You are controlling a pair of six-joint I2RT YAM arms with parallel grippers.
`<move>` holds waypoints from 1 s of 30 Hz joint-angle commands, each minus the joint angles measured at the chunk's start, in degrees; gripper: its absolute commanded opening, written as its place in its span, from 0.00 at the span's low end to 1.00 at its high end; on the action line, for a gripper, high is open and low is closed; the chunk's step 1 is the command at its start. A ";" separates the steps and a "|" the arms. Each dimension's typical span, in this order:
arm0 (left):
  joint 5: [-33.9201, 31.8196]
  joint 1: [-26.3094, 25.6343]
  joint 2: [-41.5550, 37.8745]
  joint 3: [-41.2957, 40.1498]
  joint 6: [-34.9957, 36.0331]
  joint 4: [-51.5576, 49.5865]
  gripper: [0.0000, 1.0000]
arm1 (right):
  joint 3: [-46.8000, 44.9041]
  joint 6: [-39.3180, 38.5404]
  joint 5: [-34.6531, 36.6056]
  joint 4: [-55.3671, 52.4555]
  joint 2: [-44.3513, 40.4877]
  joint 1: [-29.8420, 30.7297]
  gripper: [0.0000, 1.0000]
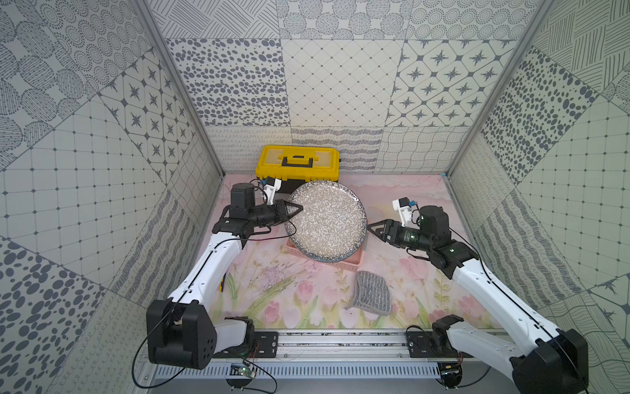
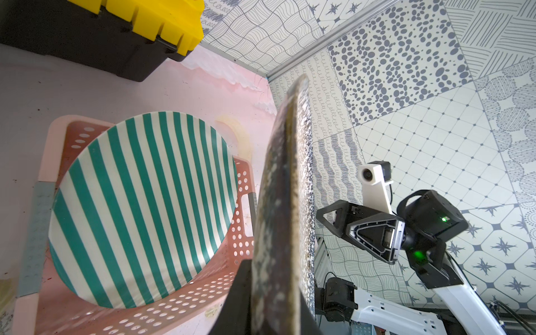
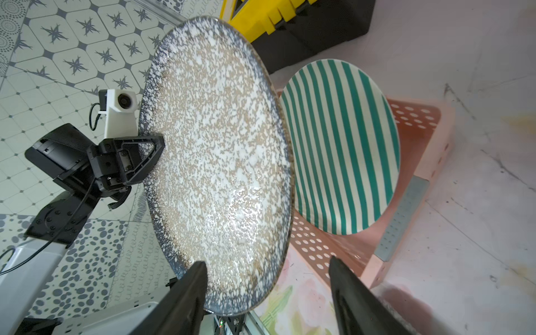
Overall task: Wipe the wet plate dry
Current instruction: Place the plate at the center of the board.
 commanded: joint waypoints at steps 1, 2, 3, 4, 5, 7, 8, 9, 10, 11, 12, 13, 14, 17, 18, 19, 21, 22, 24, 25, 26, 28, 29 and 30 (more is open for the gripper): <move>13.52 0.52 -1.00 0.42 -6.13 15.62 0.00 | 1.74 2.69 -5.72 9.44 2.73 -0.06 0.70; 13.76 0.52 -0.94 0.39 -6.41 15.88 0.00 | 1.70 2.84 -5.77 10.75 3.90 -0.05 0.69; 13.89 0.49 -0.92 0.38 -6.66 16.05 0.00 | 1.63 2.94 -6.04 11.71 4.70 -0.01 0.68; 14.00 0.46 -0.83 0.40 -6.80 16.13 0.00 | 1.73 3.08 -6.35 12.63 5.58 0.07 0.68; 14.05 0.51 -0.83 0.38 -6.95 16.25 0.00 | 1.90 3.20 -6.81 13.44 6.65 0.20 0.66; 14.19 0.42 -0.81 0.31 -7.28 16.54 0.00 | 2.59 3.16 -7.53 14.71 8.84 0.96 0.65; 14.25 0.40 -0.80 0.24 -7.46 16.71 0.00 | 3.01 3.03 -7.65 15.11 9.91 1.39 0.64; 14.36 0.38 -0.73 0.21 -7.53 16.86 0.00 | 3.54 2.89 -7.66 15.43 10.93 2.09 0.63; 14.43 0.33 -0.78 0.20 -7.50 16.86 0.00 | 4.02 2.80 -7.86 15.99 11.99 2.63 0.62; 14.55 0.27 -0.80 0.20 -7.54 16.89 0.00 | 4.52 2.87 -7.86 16.47 12.96 3.16 0.61; 14.54 0.30 -0.80 0.13 -7.50 16.84 0.00 | 4.99 3.01 -7.85 17.09 13.85 3.64 0.59; 14.56 0.30 -0.88 0.19 -7.54 16.83 0.00 | 5.31 3.33 -7.81 17.99 14.73 4.18 0.57; 14.61 0.27 -1.00 0.09 -7.54 16.83 0.00 | 5.77 3.90 -7.86 18.98 15.49 4.52 0.55; 14.29 0.25 -1.21 0.10 -7.26 16.51 0.00 | 6.40 5.34 -8.48 22.31 17.20 5.16 0.39; 14.08 0.27 -1.29 0.16 -7.08 16.24 0.00 | 6.18 6.22 -8.37 23.58 17.43 5.21 0.31; 13.78 0.28 -1.32 0.18 -6.79 15.88 0.00 | 5.97 6.78 -8.12 24.56 17.45 5.22 0.22; 13.28 0.25 -1.27 0.37 -6.10 15.12 0.00 | 5.38 7.49 -7.57 25.75 16.96 5.22 0.03; 12.84 0.25 -1.28 0.49 -5.75 14.62 0.00 | 5.15 7.76 -7.17 26.05 16.59 5.09 0.00; 11.91 0.31 -1.31 1.01 -4.73 13.28 0.00 | 4.67 8.45 -6.74 26.56 15.92 4.81 0.00; 11.32 0.26 -1.29 1.26 -3.99 12.32 0.00 | 4.42 8.95 -6.66 26.79 15.56 4.52 0.00; 10.84 0.26 -1.27 1.60 -3.15 11.35 0.00 | 4.22 9.67 -6.61 27.12 15.14 4.10 0.00; 9.81 0.32 -1.44 2.44 -0.92 9.41 0.19 | 3.56 11.42 -6.48 28.27 14.16 3.14 0.00; 9.17 0.28 -1.50 3.11 0.31 8.05 0.31 | 3.09 12.44 -6.60 29.23 13.50 2.32 0.00; 8.59 0.26 -1.57 3.59 1.73 6.75 0.42 | 2.59 13.27 -6.63 30.04 12.86 1.35 0.00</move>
